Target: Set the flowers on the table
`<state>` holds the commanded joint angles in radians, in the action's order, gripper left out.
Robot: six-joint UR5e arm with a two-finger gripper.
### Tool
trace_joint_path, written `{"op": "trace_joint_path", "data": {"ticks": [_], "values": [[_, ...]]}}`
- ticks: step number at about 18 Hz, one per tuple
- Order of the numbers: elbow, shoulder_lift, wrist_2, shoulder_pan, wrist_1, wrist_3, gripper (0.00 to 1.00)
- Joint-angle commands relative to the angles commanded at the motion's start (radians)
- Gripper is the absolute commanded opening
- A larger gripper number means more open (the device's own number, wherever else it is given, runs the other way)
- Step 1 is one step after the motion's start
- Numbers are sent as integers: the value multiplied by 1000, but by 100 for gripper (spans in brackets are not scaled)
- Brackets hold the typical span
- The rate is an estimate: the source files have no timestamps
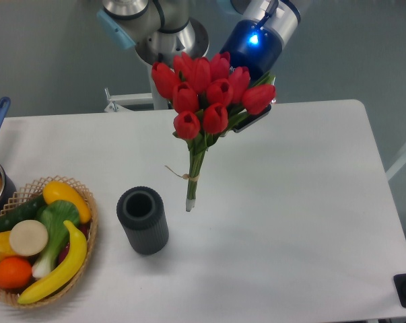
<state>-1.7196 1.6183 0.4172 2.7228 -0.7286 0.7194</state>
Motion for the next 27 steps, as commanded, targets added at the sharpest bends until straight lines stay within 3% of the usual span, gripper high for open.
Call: {"op": "trace_joint_path", "data": {"ticks": [21,27], "values": [[11,2,14,2,0,14,37],[6,-9,184,5,-2,12,37]]}}
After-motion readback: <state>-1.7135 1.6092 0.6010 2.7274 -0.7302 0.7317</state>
